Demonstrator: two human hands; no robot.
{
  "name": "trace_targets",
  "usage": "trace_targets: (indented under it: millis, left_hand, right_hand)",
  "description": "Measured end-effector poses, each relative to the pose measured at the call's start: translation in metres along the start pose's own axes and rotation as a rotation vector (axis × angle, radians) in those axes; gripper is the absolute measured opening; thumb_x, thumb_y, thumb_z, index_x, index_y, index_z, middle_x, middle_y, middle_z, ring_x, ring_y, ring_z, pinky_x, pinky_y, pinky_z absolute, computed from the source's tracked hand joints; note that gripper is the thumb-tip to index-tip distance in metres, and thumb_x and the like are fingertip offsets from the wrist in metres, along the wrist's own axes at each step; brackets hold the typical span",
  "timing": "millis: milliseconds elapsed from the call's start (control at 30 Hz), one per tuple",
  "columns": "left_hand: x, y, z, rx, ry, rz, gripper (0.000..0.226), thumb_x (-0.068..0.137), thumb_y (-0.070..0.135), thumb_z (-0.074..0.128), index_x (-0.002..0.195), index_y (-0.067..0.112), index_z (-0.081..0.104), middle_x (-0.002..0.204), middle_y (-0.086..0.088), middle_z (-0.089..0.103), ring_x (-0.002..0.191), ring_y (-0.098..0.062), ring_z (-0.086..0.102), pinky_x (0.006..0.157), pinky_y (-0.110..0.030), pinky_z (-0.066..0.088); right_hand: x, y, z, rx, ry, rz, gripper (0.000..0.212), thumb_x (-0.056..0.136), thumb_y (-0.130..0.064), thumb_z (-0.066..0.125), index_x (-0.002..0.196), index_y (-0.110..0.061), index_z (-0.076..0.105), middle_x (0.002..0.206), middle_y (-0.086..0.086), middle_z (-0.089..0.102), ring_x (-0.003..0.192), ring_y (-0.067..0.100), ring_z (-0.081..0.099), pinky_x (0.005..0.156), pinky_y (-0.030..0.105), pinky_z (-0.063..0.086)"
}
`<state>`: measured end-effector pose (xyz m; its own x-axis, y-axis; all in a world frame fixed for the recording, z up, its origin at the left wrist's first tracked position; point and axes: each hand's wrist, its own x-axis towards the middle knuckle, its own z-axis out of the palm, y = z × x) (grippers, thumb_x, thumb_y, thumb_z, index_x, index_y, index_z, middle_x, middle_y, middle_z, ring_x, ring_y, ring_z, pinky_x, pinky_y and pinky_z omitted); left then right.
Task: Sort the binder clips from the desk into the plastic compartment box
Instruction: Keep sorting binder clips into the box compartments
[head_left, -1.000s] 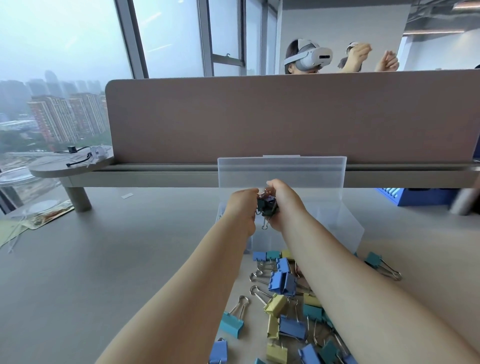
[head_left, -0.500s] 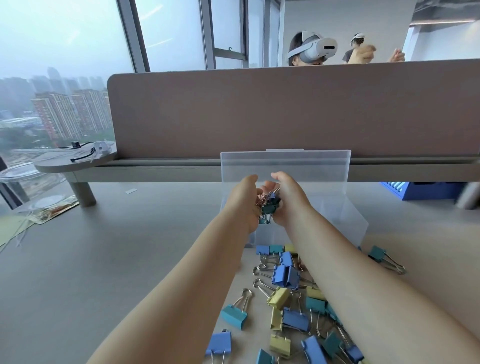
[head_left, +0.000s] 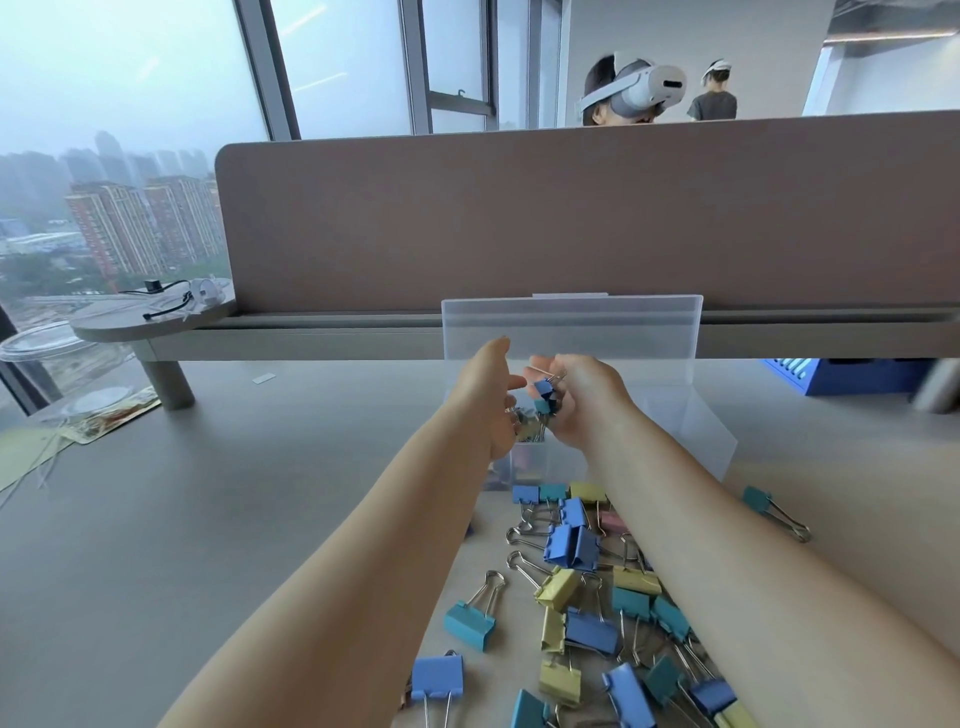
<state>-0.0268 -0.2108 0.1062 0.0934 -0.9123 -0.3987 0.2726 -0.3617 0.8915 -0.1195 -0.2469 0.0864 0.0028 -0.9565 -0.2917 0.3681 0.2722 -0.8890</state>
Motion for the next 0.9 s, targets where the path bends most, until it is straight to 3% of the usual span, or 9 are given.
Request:
trace_targets:
  millis: [67, 167, 300, 400, 500, 567, 633, 800, 900]
  left_hand:
    - [0.002, 0.000, 0.000, 0.012, -0.008, 0.001, 0.063, 0.095, 0.048, 0.038, 0.142, 0.006, 0.036, 0.138, -0.012, 0.045, 0.137, -0.026, 0.035, 0.114, -0.040, 0.028]
    - [0.001, -0.001, 0.001, 0.002, -0.015, 0.010, 0.060, 0.096, 0.047, 0.037, 0.139, 0.004, 0.039, 0.140, -0.013, 0.044, 0.140, -0.025, 0.030, 0.113, -0.039, 0.025]
    - [-0.001, -0.001, -0.001, 0.070, 0.004, 0.069, 0.047, 0.097, 0.043, 0.042, 0.120, 0.004, 0.054, 0.115, -0.011, 0.051, 0.107, -0.026, 0.050, 0.094, -0.034, 0.041]
    - [0.000, 0.001, -0.005, 0.327, 0.113, 0.205, 0.016, 0.096, 0.020, 0.045, 0.098, 0.010, 0.057, 0.098, -0.007, 0.054, 0.089, -0.022, 0.051, 0.079, -0.028, 0.044]
    - [0.005, -0.005, -0.012, 0.821, 0.199, 0.393, 0.039, 0.090, 0.003, 0.037, 0.122, 0.015, 0.057, 0.120, -0.006, 0.056, 0.104, -0.022, 0.053, 0.084, -0.029, 0.048]
    - [0.009, -0.009, -0.016, 1.053, 0.230, 0.447, 0.052, 0.088, 0.000, 0.038, 0.134, 0.020, 0.051, 0.133, -0.006, 0.051, 0.124, -0.026, 0.040, 0.097, -0.033, 0.043]
    - [0.011, -0.010, -0.018, 1.196, 0.222, 0.450, 0.056, 0.088, 0.000, 0.039, 0.137, 0.024, 0.048, 0.135, -0.005, 0.050, 0.128, -0.026, 0.033, 0.099, -0.034, 0.038]
    - [0.017, -0.010, -0.016, 1.398, 0.191, 0.474, 0.066, 0.081, -0.003, 0.039, 0.138, 0.029, 0.044, 0.136, 0.004, 0.053, 0.128, -0.023, 0.033, 0.093, -0.031, 0.029]
    - [0.018, -0.011, -0.015, 1.417, 0.187, 0.495, 0.061, 0.083, -0.002, 0.039, 0.134, 0.030, 0.049, 0.133, 0.005, 0.055, 0.126, -0.023, 0.036, 0.094, -0.031, 0.030]
  right_hand:
    - [0.002, 0.001, -0.002, 0.054, -0.021, 0.015, 0.031, 0.095, -0.007, 0.043, 0.120, 0.001, 0.058, 0.135, 0.016, 0.055, 0.127, 0.031, 0.051, 0.106, 0.040, 0.039]
    - [-0.001, 0.001, -0.005, 0.006, -0.012, 0.019, 0.031, 0.101, -0.016, 0.036, 0.109, -0.010, 0.064, 0.124, 0.007, 0.063, 0.118, 0.021, 0.057, 0.109, 0.035, 0.036]
    - [-0.007, -0.003, -0.009, 0.026, -0.041, 0.037, 0.032, 0.103, -0.023, 0.035, 0.111, -0.011, 0.064, 0.120, 0.008, 0.063, 0.115, 0.022, 0.055, 0.107, 0.043, 0.032]
    - [-0.006, -0.006, -0.012, 0.050, -0.053, 0.028, 0.033, 0.102, -0.025, 0.037, 0.106, -0.010, 0.066, 0.116, 0.010, 0.064, 0.104, 0.023, 0.058, 0.096, 0.040, 0.040]
    - [-0.003, -0.008, -0.017, -0.162, 0.000, -0.074, 0.032, 0.102, -0.029, 0.040, 0.100, -0.017, 0.070, 0.105, 0.004, 0.063, 0.081, 0.016, 0.055, 0.079, 0.030, 0.044]
    - [-0.001, -0.009, -0.021, -0.422, 0.017, -0.159, 0.032, 0.102, -0.034, 0.040, 0.108, -0.023, 0.069, 0.095, -0.001, 0.054, 0.070, 0.012, 0.043, 0.066, 0.025, 0.039]
    - [0.002, -0.008, -0.024, -0.544, -0.047, -0.176, 0.032, 0.102, -0.035, 0.040, 0.117, -0.022, 0.065, 0.086, -0.003, 0.048, 0.064, 0.011, 0.034, 0.057, 0.022, 0.033]
    - [0.001, -0.003, -0.027, -0.669, -0.095, -0.289, 0.023, 0.097, -0.021, 0.055, 0.105, -0.005, 0.070, 0.080, 0.008, 0.054, 0.064, 0.014, 0.043, 0.063, 0.024, 0.043]
    - [-0.001, -0.001, -0.025, -0.662, -0.084, -0.341, 0.016, 0.093, -0.010, 0.061, 0.102, 0.000, 0.070, 0.089, 0.012, 0.064, 0.071, 0.015, 0.058, 0.066, 0.020, 0.052]
